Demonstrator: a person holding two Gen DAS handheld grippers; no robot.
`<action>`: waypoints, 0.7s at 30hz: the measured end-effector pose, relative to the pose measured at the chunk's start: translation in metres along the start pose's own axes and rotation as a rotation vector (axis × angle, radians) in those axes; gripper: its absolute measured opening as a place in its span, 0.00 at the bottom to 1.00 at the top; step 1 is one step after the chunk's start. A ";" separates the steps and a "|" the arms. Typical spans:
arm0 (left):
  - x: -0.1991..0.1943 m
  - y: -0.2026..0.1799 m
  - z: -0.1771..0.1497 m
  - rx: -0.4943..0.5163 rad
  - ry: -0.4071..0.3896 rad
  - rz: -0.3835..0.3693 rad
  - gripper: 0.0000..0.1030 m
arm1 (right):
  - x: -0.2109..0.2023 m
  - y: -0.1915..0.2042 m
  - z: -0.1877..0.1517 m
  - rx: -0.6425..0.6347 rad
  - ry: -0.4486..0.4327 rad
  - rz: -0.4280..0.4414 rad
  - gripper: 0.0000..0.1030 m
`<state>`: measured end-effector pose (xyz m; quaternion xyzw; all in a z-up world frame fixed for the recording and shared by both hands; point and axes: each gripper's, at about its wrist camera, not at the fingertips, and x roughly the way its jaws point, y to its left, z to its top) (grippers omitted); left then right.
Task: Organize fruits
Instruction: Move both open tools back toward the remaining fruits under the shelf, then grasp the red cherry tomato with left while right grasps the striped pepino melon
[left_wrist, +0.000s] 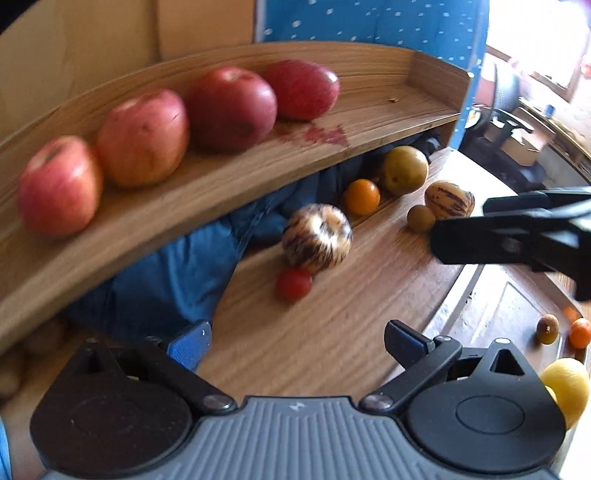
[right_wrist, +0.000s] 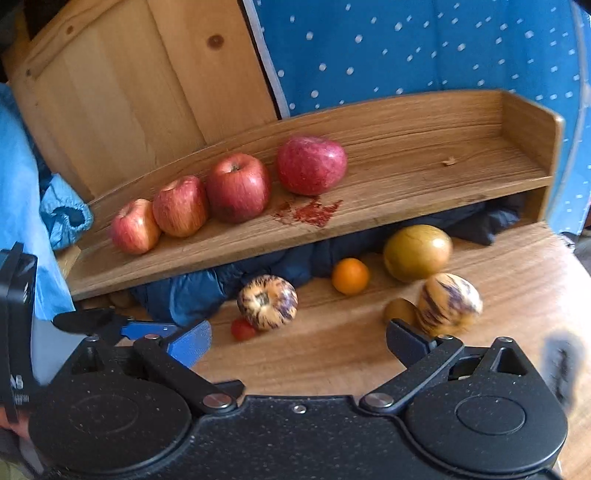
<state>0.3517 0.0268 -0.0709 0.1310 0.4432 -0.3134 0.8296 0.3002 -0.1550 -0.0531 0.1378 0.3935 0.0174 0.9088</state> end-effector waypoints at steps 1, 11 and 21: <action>0.002 0.000 0.002 0.015 -0.009 -0.011 0.97 | 0.007 0.001 0.003 -0.005 0.012 0.001 0.93; 0.018 0.007 0.007 0.048 -0.047 -0.088 0.74 | 0.056 0.013 0.018 -0.070 0.131 0.040 0.81; 0.029 0.016 0.010 0.007 -0.058 -0.099 0.51 | 0.086 0.025 0.026 -0.138 0.169 0.036 0.65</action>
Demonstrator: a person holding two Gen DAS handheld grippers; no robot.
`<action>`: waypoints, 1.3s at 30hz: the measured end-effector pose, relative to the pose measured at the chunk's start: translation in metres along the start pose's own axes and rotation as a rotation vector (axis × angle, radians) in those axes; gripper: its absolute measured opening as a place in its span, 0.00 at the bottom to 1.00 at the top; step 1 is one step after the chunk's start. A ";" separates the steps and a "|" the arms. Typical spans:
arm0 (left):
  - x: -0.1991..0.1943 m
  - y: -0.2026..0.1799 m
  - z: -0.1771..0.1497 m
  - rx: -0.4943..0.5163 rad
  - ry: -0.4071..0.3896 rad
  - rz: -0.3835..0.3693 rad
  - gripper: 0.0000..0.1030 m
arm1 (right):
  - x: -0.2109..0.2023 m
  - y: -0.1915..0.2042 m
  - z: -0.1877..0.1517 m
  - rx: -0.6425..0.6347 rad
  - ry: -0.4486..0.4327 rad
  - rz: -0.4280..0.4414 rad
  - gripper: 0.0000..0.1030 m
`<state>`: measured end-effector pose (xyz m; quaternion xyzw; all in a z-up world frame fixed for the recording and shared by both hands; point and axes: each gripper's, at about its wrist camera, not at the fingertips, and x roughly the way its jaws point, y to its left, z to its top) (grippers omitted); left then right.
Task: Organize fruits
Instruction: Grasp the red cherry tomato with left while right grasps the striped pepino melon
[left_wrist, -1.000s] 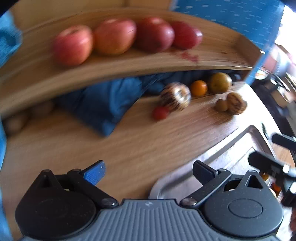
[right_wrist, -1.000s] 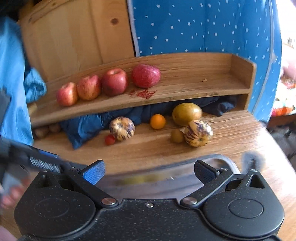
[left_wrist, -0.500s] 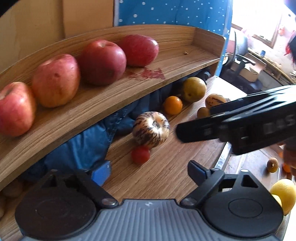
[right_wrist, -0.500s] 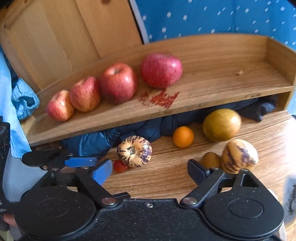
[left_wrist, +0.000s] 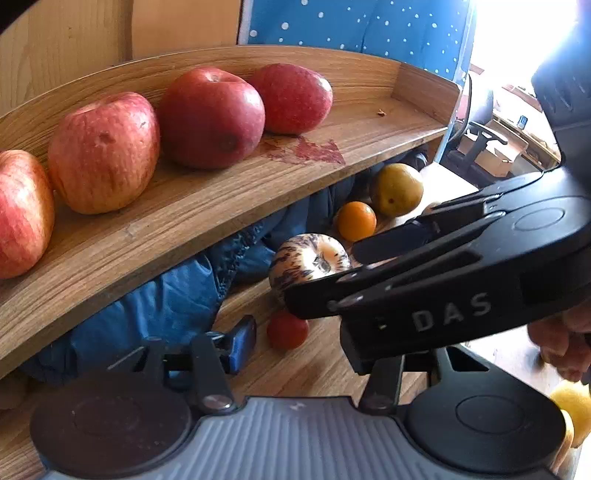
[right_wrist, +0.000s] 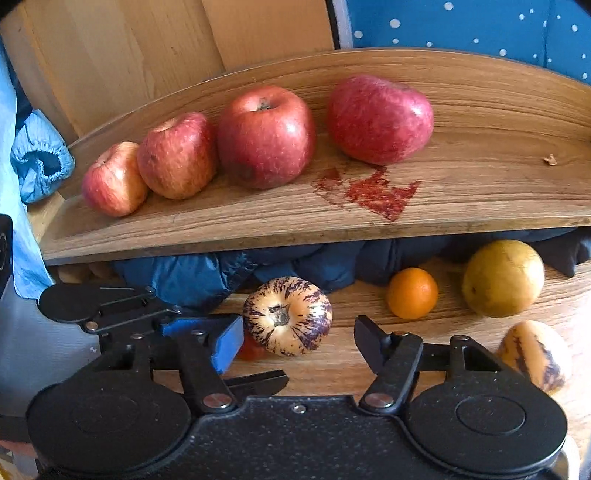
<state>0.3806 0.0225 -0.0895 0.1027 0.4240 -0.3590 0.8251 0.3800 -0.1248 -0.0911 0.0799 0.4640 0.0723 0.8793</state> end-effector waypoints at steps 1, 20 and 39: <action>0.000 0.001 0.000 -0.005 0.000 0.002 0.50 | 0.002 0.002 0.001 -0.008 -0.001 0.000 0.63; -0.012 -0.002 0.000 -0.059 0.014 0.032 0.23 | -0.020 -0.003 -0.010 0.032 -0.062 0.006 0.53; -0.053 -0.051 -0.018 -0.025 0.006 -0.018 0.24 | -0.113 -0.026 -0.089 0.186 -0.111 -0.072 0.53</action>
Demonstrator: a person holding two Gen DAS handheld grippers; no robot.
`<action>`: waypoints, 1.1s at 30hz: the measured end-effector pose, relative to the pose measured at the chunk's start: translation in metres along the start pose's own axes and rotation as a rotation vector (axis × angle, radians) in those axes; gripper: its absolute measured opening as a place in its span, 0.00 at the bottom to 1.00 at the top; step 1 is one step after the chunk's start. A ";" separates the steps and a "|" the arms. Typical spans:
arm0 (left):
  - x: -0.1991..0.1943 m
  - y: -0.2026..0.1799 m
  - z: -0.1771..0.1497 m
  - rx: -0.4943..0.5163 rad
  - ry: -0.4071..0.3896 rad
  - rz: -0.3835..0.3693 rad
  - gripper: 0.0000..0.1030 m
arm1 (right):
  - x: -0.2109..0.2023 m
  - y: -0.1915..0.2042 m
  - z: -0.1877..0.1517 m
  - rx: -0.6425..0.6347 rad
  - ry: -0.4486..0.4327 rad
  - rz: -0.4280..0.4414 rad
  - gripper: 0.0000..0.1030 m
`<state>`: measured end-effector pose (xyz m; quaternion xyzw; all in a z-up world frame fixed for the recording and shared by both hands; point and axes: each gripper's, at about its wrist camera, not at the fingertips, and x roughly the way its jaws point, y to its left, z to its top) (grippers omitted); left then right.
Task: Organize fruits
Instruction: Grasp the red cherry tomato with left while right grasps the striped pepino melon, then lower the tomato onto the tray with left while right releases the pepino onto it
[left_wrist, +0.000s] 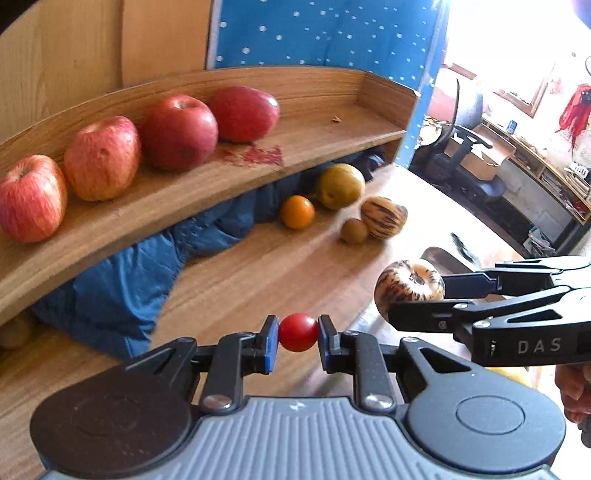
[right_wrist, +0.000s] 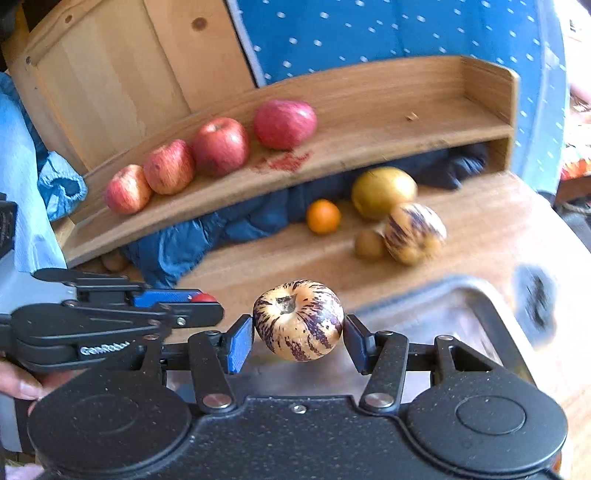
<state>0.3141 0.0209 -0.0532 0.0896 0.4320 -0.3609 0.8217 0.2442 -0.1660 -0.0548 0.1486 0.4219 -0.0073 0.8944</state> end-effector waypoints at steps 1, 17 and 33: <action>-0.001 -0.003 -0.002 0.003 0.005 -0.004 0.24 | -0.002 -0.002 -0.004 0.005 0.004 -0.004 0.53; -0.006 -0.037 -0.035 0.018 0.116 -0.020 0.24 | -0.013 -0.013 -0.039 0.054 0.051 -0.043 0.54; -0.020 -0.053 -0.051 -0.070 0.119 0.115 0.54 | -0.051 -0.019 -0.051 0.019 -0.011 -0.008 0.70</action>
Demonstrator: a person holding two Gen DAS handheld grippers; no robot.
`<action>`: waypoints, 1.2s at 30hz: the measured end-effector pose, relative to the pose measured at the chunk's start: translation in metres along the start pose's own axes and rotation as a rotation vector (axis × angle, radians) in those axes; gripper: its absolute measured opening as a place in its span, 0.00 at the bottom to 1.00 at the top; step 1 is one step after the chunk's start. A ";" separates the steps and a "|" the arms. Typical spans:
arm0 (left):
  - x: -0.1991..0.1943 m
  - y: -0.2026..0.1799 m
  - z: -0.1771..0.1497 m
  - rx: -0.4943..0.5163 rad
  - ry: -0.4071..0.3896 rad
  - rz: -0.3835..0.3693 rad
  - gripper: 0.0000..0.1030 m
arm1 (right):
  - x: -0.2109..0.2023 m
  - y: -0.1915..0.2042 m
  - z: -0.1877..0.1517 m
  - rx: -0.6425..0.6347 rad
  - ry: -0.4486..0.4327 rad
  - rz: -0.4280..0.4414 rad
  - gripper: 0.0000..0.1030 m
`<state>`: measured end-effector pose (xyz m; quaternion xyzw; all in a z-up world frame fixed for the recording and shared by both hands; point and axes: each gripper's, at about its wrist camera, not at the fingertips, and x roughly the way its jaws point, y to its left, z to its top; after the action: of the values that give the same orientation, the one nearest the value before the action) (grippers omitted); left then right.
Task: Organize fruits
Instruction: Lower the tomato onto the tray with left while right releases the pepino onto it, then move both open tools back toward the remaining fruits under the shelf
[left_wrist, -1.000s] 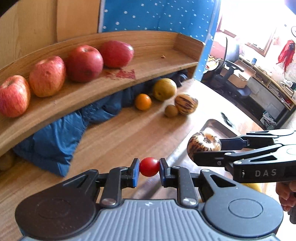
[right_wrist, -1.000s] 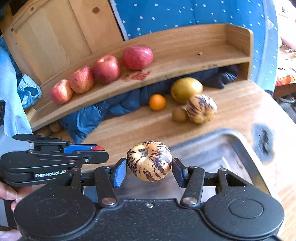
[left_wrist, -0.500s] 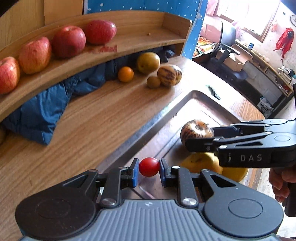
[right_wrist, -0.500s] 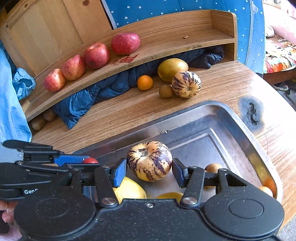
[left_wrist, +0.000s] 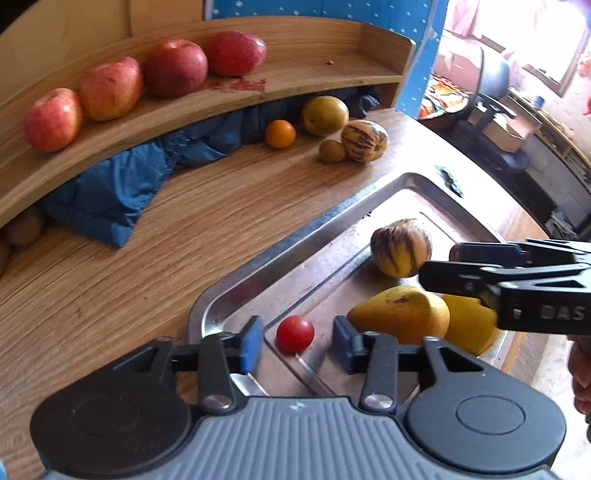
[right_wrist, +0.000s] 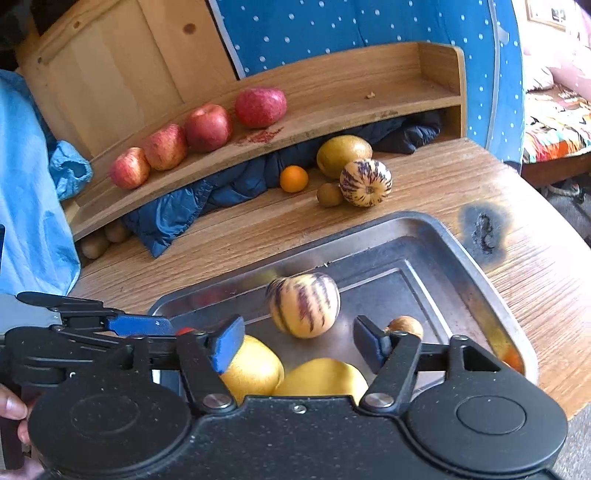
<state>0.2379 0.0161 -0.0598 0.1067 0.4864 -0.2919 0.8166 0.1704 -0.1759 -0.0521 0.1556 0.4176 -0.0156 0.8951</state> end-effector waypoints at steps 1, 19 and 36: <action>-0.003 -0.001 -0.002 -0.007 -0.006 0.015 0.57 | -0.004 -0.001 -0.001 -0.006 -0.004 0.003 0.73; -0.052 -0.032 -0.061 -0.127 0.035 0.128 0.99 | -0.065 -0.012 -0.046 -0.065 -0.020 0.046 0.97; -0.054 -0.109 -0.055 0.055 0.034 0.090 0.99 | -0.114 -0.052 -0.081 0.001 -0.028 -0.052 0.99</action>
<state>0.1151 -0.0268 -0.0296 0.1556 0.4867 -0.2662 0.8173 0.0283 -0.2135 -0.0290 0.1451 0.4089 -0.0411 0.9001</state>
